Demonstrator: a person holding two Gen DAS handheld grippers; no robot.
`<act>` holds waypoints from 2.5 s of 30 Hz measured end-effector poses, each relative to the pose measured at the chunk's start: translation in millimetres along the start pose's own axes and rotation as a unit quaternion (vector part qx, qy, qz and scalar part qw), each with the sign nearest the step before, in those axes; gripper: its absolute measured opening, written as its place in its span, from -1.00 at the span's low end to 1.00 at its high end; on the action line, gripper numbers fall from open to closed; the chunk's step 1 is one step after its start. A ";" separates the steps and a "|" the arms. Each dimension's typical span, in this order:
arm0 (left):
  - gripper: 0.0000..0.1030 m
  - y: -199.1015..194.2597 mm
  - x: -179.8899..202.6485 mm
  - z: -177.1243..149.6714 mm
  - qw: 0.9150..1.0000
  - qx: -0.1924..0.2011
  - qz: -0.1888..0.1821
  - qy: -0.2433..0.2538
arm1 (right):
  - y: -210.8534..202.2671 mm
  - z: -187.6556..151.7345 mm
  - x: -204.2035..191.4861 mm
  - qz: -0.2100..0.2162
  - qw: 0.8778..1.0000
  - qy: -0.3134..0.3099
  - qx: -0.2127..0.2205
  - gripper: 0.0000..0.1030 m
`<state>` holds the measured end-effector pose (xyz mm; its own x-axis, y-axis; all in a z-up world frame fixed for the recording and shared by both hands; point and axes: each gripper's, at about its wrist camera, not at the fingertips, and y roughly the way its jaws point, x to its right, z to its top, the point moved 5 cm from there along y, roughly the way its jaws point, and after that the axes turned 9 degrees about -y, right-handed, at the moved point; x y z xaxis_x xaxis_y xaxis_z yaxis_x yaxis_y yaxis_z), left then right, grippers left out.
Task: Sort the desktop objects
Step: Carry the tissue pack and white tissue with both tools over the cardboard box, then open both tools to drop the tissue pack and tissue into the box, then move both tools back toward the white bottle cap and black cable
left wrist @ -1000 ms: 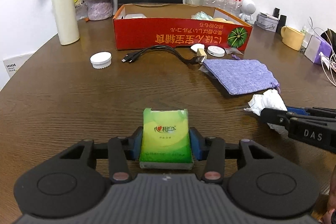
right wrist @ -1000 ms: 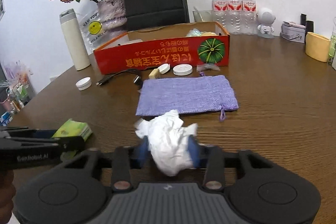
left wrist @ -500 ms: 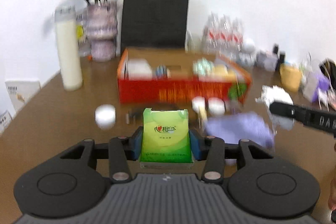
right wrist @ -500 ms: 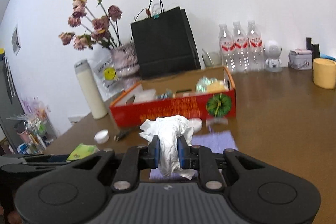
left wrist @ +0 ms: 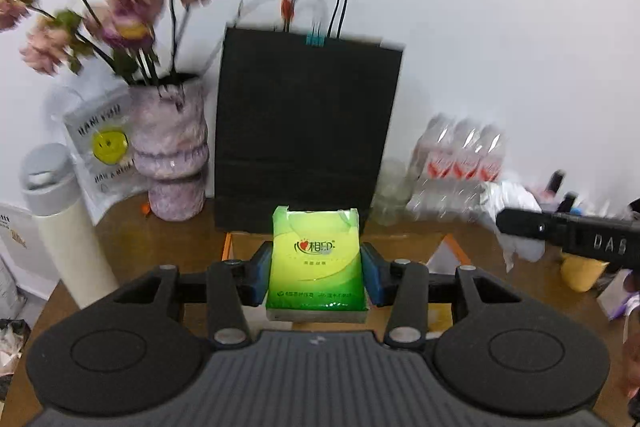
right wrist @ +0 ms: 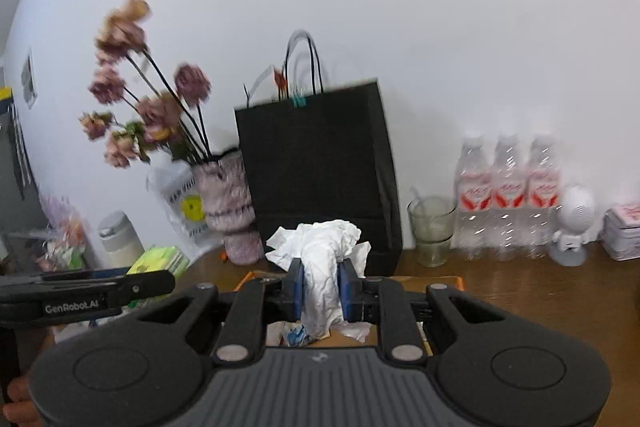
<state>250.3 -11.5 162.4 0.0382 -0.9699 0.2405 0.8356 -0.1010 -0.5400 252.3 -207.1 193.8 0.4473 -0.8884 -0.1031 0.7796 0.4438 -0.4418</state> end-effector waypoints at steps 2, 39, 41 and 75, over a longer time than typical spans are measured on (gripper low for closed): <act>-0.10 36.9 -0.8 3.0 0.999 -0.035 0.002 -0.005 | 32.9 3.4 5.3 0.007 0.999 0.004 -0.040 -0.66; 0.67 111.7 -7.7 -8.3 0.978 -0.184 0.094 0.008 | 138.4 -21.8 47.0 -0.071 0.966 0.030 -0.248 0.39; 0.67 97.1 -5.9 -11.9 0.974 -0.198 0.111 0.030 | 122.7 -19.8 43.7 -0.072 0.966 0.024 -0.248 0.50; 1.00 -159.0 -15.5 -223.8 0.997 0.052 0.050 0.012 | -119.4 -220.0 -82.7 -0.087 0.996 -0.011 -0.025 0.83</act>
<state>-5.9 -30.0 64.1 0.1125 -0.9790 0.1701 0.8810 0.0191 -0.4728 25.8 -212.4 59.1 0.3183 -0.9480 -0.0013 0.8230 0.2770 -0.4959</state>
